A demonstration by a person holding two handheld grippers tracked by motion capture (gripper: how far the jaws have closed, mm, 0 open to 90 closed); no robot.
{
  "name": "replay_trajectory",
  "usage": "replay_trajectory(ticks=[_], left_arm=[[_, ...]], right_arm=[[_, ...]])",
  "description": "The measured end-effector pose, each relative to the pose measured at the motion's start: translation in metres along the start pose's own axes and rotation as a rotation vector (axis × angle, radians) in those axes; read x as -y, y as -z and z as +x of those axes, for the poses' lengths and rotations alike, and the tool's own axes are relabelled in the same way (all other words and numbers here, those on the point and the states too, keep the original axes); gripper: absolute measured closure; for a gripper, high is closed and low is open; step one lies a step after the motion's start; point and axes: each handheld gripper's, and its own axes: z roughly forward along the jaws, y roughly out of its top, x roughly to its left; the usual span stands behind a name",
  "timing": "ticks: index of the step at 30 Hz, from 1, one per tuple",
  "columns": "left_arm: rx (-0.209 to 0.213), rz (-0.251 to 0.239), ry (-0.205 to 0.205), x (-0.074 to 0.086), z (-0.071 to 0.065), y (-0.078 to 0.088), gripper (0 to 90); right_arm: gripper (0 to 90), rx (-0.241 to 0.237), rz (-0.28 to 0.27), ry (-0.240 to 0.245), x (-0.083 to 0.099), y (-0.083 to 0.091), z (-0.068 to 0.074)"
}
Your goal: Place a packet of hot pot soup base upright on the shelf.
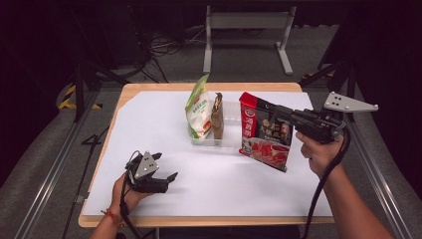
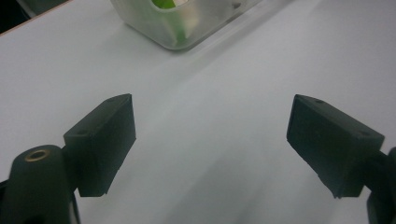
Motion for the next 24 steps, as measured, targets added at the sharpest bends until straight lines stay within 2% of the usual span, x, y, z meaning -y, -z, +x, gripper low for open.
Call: replay_trajectory(ticks=[5, 6, 9, 14, 19, 20, 22, 24], left_arm=[[-0.001, -0.005, 0.001, 0.0, 0.0, 0.0, 16.1], [0.0, -0.004, -0.001, 0.0, 0.0, 0.0, 16.1], [0.003, -0.001, -0.002, 0.0, 0.0, 0.0, 16.1], [0.006, -0.009, -0.005, 0.001, 0.001, 0.001, 16.1], [0.011, -0.017, -0.008, 0.001, 0.001, 0.002, 16.0], [0.013, -0.015, -0.01, 0.001, 0.0, 0.002, 16.0], [0.015, -0.014, -0.012, 0.0, 0.0, 0.002, 16.0], [0.016, -0.013, -0.013, 0.0, 0.0, 0.001, 16.0]], right_arm=[[88.9, 0.018, -0.002, -0.006, -0.008, -0.006, -0.003], [88.9, 0.028, 0.0, 0.005, -0.012, -0.01, -0.002], [88.9, 0.021, 0.003, -0.011, -0.016, -0.017, -0.004], [88.9, 0.06, 0.024, -0.004, -0.023, -0.031, -0.006], [89.0, 0.091, 0.022, -0.02, -0.029, -0.041, -0.012], [88.9, 0.094, 0.019, -0.041, -0.032, -0.046, -0.014], [88.9, 0.116, 0.026, -0.024, -0.035, -0.052, -0.014], [88.9, 0.116, 0.031, -0.03, -0.037, -0.059, -0.014]])
